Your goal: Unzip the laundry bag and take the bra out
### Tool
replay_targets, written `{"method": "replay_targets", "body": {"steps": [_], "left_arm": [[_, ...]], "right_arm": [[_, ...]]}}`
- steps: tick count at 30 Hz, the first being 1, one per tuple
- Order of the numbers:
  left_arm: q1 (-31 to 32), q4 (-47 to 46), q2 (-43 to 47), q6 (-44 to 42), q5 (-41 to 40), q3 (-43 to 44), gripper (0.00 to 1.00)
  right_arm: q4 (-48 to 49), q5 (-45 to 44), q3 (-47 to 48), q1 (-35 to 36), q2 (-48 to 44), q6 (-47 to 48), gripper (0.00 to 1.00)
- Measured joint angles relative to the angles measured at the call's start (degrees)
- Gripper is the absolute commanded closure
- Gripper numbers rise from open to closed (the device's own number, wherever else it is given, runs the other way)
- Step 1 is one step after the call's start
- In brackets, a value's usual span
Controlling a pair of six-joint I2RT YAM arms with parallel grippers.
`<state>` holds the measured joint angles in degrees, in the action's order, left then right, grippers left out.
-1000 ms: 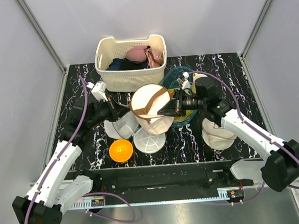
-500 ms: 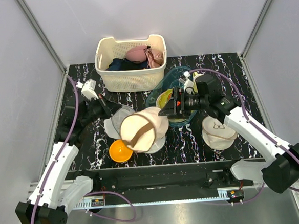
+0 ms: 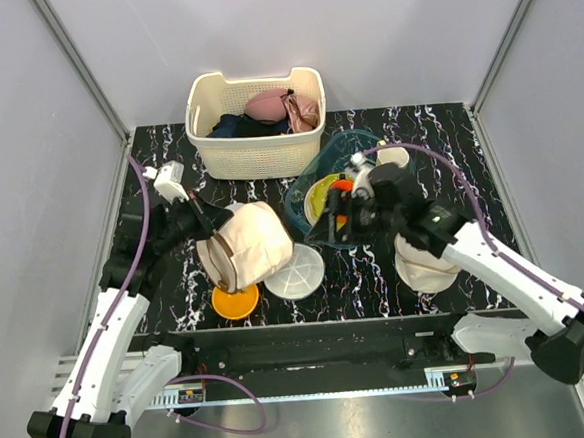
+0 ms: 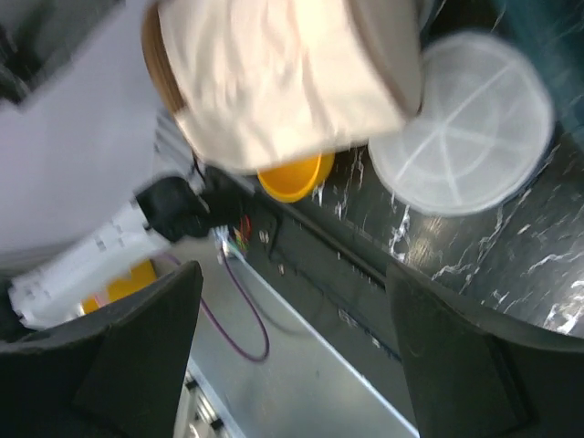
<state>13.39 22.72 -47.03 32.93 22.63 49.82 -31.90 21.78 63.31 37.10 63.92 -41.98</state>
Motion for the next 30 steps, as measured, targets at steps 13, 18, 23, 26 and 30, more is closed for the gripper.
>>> {"method": "replay_targets", "body": {"steps": [13,18,23,26,30], "left_arm": [[-4.6,13.5,-2.7,-2.8,-12.6,9.5,1.00],[-8.7,16.9,-2.7,-2.3,-13.9,9.7,1.00],[-12.4,18.6,-2.7,-1.6,-14.1,9.7,1.00],[-13.7,18.9,-2.7,-1.5,-13.9,9.7,1.00],[-15.8,18.8,-2.7,-1.6,-12.9,9.4,1.00]], "right_arm": [[0.2,-27.5,14.8,29.9,22.9,3.5,0.09],[2.1,-37.4,21.0,34.9,30.4,4.5,0.10],[5.3,-43.6,24.3,36.2,36.8,4.6,0.45],[7.2,-45.3,24.7,36.2,39.5,5.0,1.00],[7.7,-48.1,24.8,36.2,40.0,4.9,1.00]]}}
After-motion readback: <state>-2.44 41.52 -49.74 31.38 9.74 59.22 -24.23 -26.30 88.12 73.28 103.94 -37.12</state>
